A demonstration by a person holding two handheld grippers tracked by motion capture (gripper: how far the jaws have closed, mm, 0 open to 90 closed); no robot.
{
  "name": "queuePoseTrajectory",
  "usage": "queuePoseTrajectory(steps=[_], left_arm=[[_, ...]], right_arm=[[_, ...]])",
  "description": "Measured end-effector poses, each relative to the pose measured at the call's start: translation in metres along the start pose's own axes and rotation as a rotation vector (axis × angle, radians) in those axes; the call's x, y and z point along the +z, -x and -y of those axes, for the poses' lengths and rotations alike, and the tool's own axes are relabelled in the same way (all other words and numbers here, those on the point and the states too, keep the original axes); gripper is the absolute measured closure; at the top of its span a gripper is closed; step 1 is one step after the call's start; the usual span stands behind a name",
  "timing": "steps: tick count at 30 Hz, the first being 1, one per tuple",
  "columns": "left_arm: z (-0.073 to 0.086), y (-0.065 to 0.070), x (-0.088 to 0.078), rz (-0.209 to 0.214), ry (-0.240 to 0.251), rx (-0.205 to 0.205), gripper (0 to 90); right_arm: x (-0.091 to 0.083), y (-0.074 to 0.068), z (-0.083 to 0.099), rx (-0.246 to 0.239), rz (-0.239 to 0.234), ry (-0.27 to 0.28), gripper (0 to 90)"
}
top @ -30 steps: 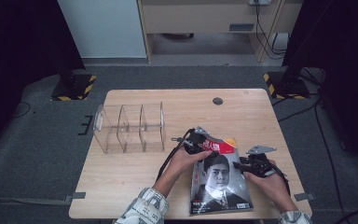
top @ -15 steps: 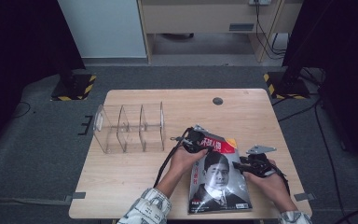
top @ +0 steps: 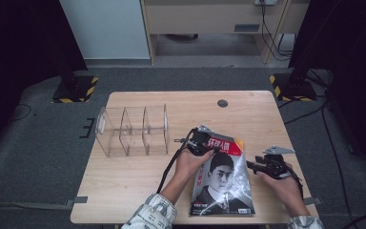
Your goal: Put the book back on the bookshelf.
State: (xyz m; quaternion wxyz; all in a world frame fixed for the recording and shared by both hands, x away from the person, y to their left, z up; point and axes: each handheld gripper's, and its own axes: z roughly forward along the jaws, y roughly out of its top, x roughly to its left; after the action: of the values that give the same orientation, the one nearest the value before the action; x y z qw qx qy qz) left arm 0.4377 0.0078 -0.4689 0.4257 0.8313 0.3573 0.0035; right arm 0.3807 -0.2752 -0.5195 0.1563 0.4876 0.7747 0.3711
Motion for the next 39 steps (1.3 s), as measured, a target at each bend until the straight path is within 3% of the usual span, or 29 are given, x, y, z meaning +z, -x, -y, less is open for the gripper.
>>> queuePoseTrajectory(steps=[3,11,21,27,34,39], left_arm=[[-0.004,0.003,-0.005,-0.008,0.012,0.018,84.7],[-0.011,0.01,-0.018,-0.026,0.053,0.052,84.9],[-0.024,0.022,-0.037,-0.031,0.094,0.095,85.7],[-0.032,0.026,-0.053,-0.038,0.124,0.115,86.0],[-0.039,0.027,-0.07,-0.035,0.178,0.108,86.3],[-0.045,0.033,-0.083,-0.046,0.18,0.141,86.4]], right_arm=[[0.0,0.003,0.001,0.011,0.052,-0.01,47.3],[0.005,0.008,0.004,0.021,0.127,-0.035,37.4],[0.011,0.003,0.007,-0.022,0.144,-0.036,26.1],[0.012,0.002,0.008,-0.014,0.149,-0.027,21.4],[0.014,0.002,0.009,-0.016,0.15,-0.019,19.2],[0.014,0.002,0.009,-0.019,0.146,-0.012,18.3]])
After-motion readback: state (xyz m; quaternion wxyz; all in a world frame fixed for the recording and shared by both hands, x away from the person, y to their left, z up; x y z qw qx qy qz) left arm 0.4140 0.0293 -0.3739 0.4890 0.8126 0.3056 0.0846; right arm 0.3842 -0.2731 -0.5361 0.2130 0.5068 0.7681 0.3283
